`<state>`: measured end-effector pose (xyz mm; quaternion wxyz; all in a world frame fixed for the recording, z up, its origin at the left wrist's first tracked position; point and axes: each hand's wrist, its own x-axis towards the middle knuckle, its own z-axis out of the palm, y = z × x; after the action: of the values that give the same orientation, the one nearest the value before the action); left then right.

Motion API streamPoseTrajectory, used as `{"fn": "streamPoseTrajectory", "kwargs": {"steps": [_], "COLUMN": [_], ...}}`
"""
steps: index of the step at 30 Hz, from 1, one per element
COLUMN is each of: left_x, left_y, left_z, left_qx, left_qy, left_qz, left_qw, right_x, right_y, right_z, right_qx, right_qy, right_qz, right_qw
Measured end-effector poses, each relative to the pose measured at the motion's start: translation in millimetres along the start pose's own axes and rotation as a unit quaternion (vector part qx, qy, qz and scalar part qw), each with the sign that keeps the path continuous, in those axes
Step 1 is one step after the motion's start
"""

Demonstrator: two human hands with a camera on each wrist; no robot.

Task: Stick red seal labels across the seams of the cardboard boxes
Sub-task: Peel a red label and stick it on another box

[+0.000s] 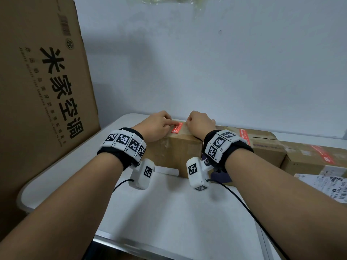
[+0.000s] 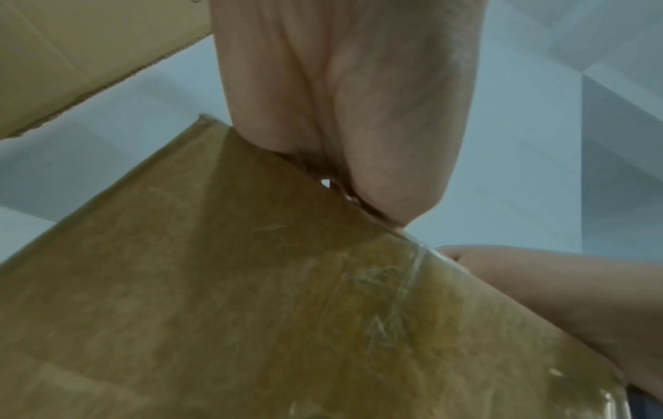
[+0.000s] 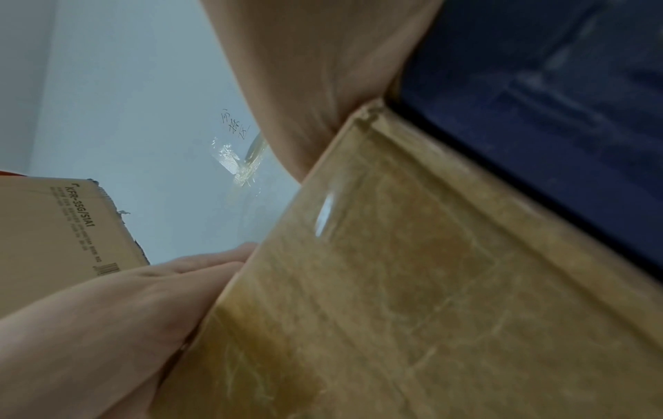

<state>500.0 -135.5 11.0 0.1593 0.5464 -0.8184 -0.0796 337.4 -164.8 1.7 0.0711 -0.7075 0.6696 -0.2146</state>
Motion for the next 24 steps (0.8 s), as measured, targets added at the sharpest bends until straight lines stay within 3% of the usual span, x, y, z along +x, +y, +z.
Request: {"fn": "streamPoseTrajectory", "kwargs": {"steps": [12,17,24], "left_x": [8,-2,-8], "left_y": [4,-4,-2], "left_z": [1,-4,-3], "left_qx": [0.028,-0.015,-0.026], "left_qy": [-0.027,0.024,0.064], "left_qz": [-0.053,-0.035,-0.014], "left_qw": [0.998,0.999,0.998], "right_x": [-7,-22,-49], "right_y": [1,-6,-4], "right_z": [-12,-30,-23], "right_qx": [0.05,0.024,0.027], "right_qy": [-0.013,0.029,-0.009], "right_qz": [-0.028,-0.127,-0.151], "right_qw": [0.998,0.991,0.988]}}
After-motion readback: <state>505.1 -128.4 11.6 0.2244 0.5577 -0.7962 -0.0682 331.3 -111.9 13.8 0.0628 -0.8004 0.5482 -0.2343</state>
